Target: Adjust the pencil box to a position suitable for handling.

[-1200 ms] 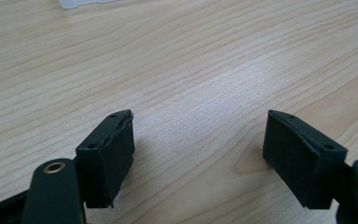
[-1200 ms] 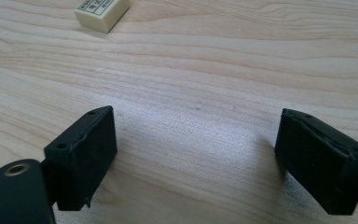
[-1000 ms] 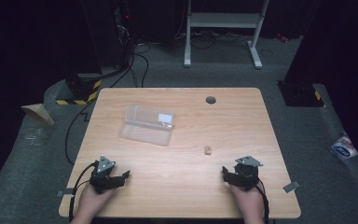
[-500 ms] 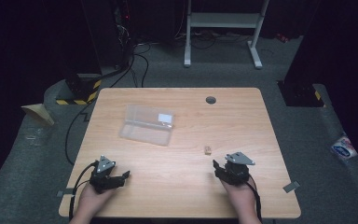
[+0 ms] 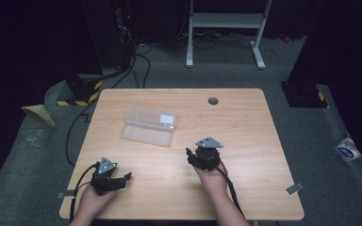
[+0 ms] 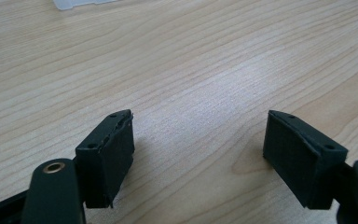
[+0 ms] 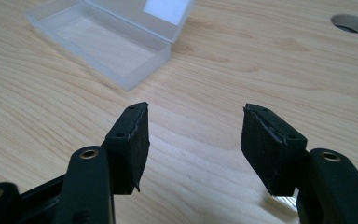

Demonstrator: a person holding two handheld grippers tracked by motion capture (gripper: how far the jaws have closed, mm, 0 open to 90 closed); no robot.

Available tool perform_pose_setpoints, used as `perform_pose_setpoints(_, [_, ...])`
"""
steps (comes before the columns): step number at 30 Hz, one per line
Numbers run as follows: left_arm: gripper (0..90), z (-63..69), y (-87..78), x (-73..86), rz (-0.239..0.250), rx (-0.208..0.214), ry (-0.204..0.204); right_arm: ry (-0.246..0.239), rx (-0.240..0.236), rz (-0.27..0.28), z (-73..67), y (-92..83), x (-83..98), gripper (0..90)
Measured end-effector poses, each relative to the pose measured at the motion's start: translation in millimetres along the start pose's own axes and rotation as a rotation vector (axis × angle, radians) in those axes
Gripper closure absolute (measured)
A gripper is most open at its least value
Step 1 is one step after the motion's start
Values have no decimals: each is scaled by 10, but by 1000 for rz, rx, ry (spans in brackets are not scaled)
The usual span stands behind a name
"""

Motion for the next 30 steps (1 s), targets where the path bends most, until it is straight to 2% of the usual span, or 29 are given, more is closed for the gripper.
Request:
perform_pose_setpoints(3, [245, -1, 1, -1, 0, 1, 1, -8, -15, -7, -120, 110, -92, 427])
perform_pose_setpoints(5, [245, -1, 2, -1, 0, 2, 1, -7, -16, -8, -144, 140, -113, 434])
perform_pose_setpoints(9, [244, 0, 2, -2, 0, 2, 1, -19, -15, -25, -226, 315, -187, 448])
perform_pose_setpoints(18, [241, -1, 3, -2, -1, 3, 3, -19, -16, -36, -335, 517, -313, 439])
perform_pose_setpoints(19, [241, -1, 3, -2, -1, 3, 3, -26, -17, -52, -365, 572, -351, 441])
perform_pose_setpoints(22, [241, -1, 3, -3, -1, 4, 4, -36, -13, -54, -382, 628, -387, 444])
perform_pose_setpoints(23, [240, -1, 4, -3, -1, 4, 4, -37, -12, -73, -395, 692, -414, 447])
perform_pose_setpoints(27, [240, -1, 5, -4, -1, 4, 5, -26, -7, -75, -407, 765, -449, 468])
perform_pose_setpoints(29, [240, -1, 5, -4, -1, 5, 5, -27, -18, -106, -446, 856, -473, 522])
perform_pose_setpoints(30, [240, -1, 5, -4, -1, 5, 5, -27, -18, -106, -446, 856, -473, 522])
Point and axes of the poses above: each handheld gripper's, and its own axes: y roughly forward along the jaws, x roughly out of its underside, z roughly to its right, the point moved 6 cm from there along y, roughly forward along the jaws, and after that the axes turned 11 degrees about x, right-handed, at the moved point
